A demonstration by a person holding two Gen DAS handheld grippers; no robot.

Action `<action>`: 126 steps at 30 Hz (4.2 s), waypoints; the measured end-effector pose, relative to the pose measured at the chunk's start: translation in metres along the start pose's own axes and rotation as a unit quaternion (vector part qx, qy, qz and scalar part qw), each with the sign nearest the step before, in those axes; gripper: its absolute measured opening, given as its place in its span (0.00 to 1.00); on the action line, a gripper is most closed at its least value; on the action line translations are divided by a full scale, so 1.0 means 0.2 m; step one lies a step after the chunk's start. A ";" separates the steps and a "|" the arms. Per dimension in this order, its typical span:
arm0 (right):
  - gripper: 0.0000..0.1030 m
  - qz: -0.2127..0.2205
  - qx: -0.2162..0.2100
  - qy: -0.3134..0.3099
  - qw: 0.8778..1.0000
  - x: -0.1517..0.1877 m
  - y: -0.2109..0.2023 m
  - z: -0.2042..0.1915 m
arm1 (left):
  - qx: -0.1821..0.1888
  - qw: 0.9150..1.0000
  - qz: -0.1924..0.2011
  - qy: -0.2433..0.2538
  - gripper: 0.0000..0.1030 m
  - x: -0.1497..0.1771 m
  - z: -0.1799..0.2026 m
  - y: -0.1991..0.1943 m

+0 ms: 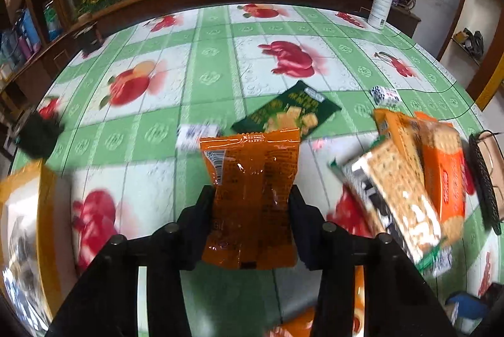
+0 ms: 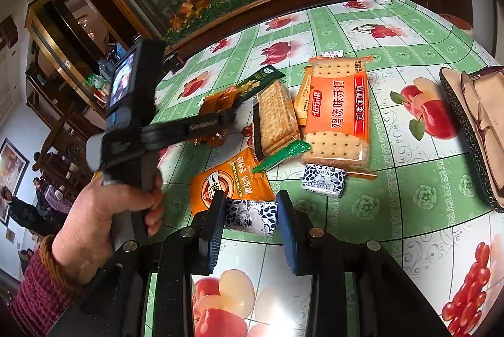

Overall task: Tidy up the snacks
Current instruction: 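Grasp the white-and-blue wrapped candy with the right gripper while the left gripper lifts the orange bag, then carry the orange bag over the white box while the right gripper carries the candy there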

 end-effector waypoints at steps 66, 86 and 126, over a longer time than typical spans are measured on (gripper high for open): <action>0.34 -0.001 0.011 -0.008 1.000 0.00 0.01 -0.01 | 0.120 0.988 0.075 -0.061 0.43 0.54 -0.08 -0.58; 0.34 0.007 0.017 -0.029 0.999 0.01 0.00 -0.05 | 0.127 0.982 0.104 -0.089 0.43 0.54 -0.23 -0.73; 0.35 -0.079 -0.090 -0.178 0.977 0.12 0.69 -1.36 | 0.057 0.964 0.115 -0.233 0.44 0.99 -1.12 -0.76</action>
Point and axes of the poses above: each gripper's, at about its wrist camera, not at the fingertips, and y roughly the way its jaws point, z to its right, x to its underside, the point moved 7 cm from there along y, roughly the way its jaws point, and after that the axes turned 3 degrees about -z, right-handed, at the moved point
